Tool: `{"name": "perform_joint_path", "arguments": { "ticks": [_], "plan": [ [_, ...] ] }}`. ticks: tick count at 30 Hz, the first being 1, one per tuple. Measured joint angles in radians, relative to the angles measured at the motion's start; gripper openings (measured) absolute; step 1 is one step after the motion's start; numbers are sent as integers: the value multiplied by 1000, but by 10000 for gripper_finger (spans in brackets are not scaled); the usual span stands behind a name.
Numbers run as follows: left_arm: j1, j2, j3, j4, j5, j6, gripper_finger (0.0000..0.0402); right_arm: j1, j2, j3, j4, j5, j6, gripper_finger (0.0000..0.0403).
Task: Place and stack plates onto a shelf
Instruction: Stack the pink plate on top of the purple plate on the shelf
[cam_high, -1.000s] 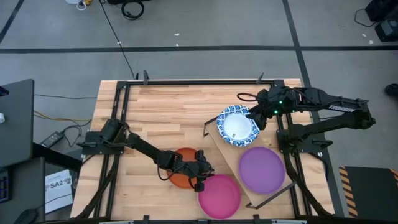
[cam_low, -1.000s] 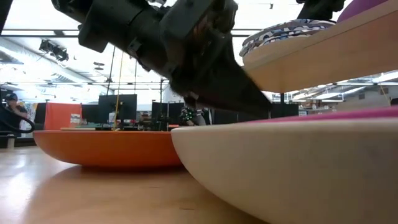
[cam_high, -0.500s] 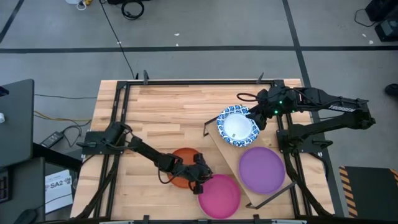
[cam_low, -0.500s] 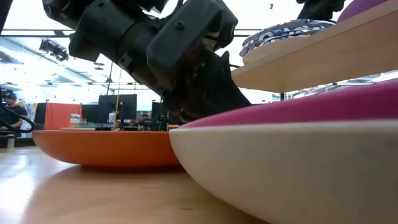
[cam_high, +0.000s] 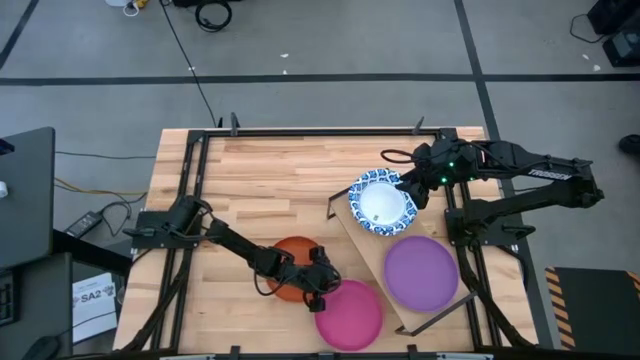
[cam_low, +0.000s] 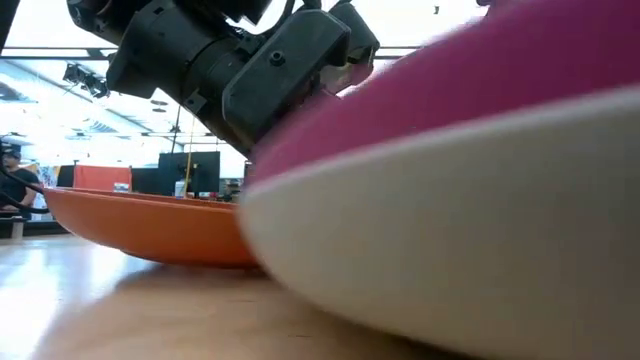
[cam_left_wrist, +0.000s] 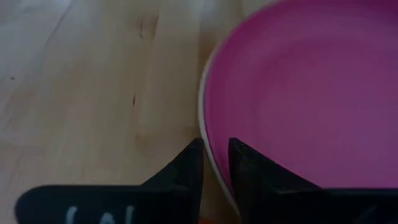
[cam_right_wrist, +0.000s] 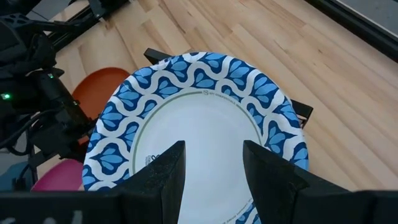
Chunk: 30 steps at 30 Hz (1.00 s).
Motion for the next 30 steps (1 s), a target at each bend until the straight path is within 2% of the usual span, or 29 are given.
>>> {"name": "perform_joint_path", "arguments": {
  "ticks": [9,24,30],
  "plan": [
    [0,-6,0,1,-4,-5,24,0,0,0,-1,0,0,166],
    [23,-101,-2,-38,-23,32,24,0,0,0,-1,0,0,166],
    [39,-159,-2,-138,-31,53,24,0,0,0,-1,-3,0,166]
  ]
}}
